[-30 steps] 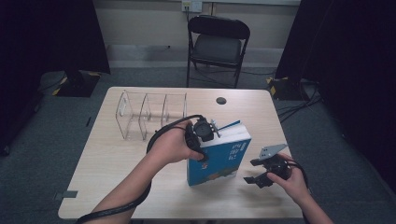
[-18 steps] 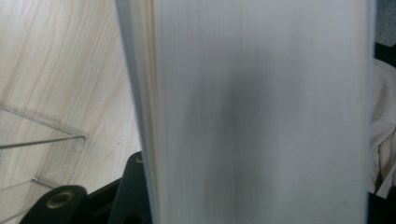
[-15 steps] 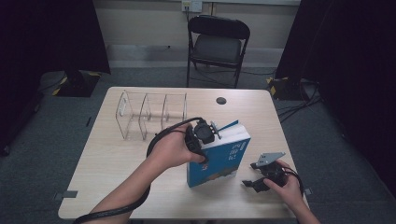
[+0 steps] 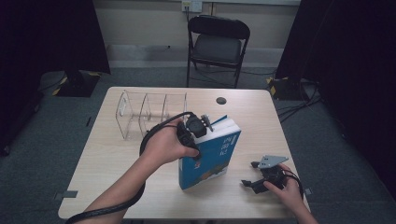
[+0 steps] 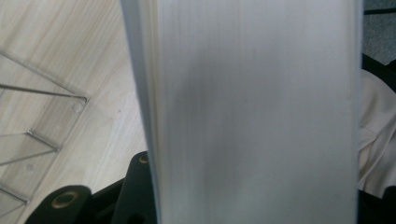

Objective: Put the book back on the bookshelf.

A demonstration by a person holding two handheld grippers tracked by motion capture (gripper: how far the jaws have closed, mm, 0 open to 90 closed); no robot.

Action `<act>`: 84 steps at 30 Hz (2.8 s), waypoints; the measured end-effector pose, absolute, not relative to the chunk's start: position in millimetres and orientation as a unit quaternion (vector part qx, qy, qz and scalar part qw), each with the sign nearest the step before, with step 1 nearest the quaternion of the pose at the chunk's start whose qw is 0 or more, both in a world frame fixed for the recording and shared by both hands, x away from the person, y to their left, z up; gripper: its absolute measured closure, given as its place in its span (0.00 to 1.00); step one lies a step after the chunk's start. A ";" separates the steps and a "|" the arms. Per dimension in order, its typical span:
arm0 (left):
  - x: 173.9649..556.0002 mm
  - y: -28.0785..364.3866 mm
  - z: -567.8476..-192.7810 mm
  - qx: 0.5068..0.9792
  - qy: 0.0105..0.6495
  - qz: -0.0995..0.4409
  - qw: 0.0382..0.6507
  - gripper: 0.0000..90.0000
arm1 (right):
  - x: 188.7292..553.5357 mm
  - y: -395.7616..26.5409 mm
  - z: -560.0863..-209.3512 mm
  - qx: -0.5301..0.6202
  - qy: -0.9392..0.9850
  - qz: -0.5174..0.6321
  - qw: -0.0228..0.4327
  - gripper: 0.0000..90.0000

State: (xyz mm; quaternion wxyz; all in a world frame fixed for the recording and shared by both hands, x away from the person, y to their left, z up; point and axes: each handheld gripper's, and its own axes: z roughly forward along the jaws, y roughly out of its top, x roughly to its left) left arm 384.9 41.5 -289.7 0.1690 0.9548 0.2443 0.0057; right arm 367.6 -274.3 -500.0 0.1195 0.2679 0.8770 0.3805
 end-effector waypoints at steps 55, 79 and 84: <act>399.8 140.7 -275.5 0.904 0.399 0.033 0.150 0.69 | 367.4 -274.2 -499.9 0.268 0.877 0.381 0.120 0.14; 402.8 175.3 -272.2 0.877 0.451 0.032 0.162 0.69 | 367.4 -274.2 -500.0 0.268 0.877 0.381 0.119 0.14; 410.1 175.2 -272.1 0.872 0.459 0.034 0.165 0.69 | 367.6 -274.4 -500.0 0.266 0.878 0.380 0.118 0.14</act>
